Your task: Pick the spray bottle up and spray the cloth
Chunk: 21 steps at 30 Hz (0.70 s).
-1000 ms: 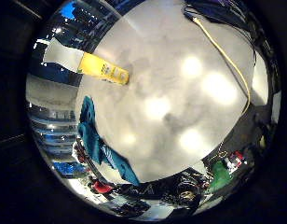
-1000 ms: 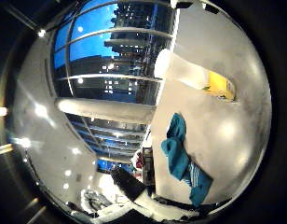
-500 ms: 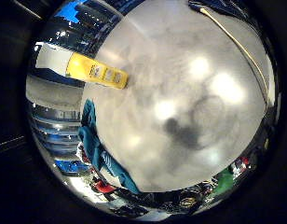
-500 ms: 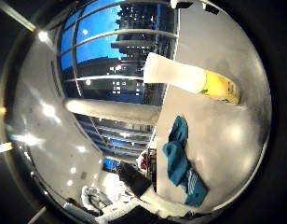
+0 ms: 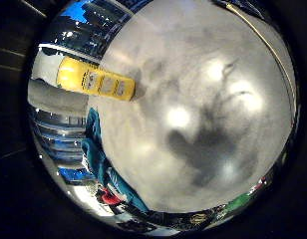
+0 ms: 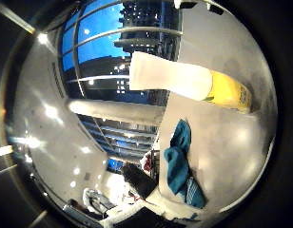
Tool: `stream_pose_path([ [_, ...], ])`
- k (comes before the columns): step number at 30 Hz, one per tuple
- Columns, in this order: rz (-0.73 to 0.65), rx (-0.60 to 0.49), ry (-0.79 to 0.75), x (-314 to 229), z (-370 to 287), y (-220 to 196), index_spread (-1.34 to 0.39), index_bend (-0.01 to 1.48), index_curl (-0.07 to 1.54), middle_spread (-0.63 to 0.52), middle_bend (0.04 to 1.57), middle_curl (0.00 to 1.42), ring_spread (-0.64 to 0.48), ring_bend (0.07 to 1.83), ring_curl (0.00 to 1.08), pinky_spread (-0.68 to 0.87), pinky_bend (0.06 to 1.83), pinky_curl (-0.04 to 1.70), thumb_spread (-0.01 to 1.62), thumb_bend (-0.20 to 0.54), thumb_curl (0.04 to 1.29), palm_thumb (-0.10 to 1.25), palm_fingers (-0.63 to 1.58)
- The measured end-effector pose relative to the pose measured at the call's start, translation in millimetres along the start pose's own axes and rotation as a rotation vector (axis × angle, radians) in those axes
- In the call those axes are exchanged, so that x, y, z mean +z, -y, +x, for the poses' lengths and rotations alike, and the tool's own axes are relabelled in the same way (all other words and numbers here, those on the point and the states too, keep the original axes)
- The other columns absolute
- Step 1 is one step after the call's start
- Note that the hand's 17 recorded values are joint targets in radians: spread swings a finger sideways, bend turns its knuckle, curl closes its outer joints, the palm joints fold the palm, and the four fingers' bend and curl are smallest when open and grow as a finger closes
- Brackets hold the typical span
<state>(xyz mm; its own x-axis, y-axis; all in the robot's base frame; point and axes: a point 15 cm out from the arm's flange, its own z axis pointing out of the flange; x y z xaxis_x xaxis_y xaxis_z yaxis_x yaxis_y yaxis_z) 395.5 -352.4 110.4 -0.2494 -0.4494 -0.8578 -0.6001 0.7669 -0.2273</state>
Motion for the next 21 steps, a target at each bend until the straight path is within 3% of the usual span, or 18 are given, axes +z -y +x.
stream_pose_path([
  [16, -0.056, -0.067, 0.038, 63, -33, 27, -0.21, 0.15, 0.26, 0.10, 0.23, 0.35, 0.16, 0.35, 0.26, 0.41, 0.44, 0.31, 1.01, -0.024, 0.28, 0.38, 0.08],
  [21, -0.082, -0.083, 0.046, 86, -41, 36, -0.17, 0.15, 0.26, 0.05, 0.31, 0.37, 0.12, 0.40, 0.27, 0.40, 0.44, 0.29, 1.01, -0.019, 0.28, 0.42, 0.25],
])
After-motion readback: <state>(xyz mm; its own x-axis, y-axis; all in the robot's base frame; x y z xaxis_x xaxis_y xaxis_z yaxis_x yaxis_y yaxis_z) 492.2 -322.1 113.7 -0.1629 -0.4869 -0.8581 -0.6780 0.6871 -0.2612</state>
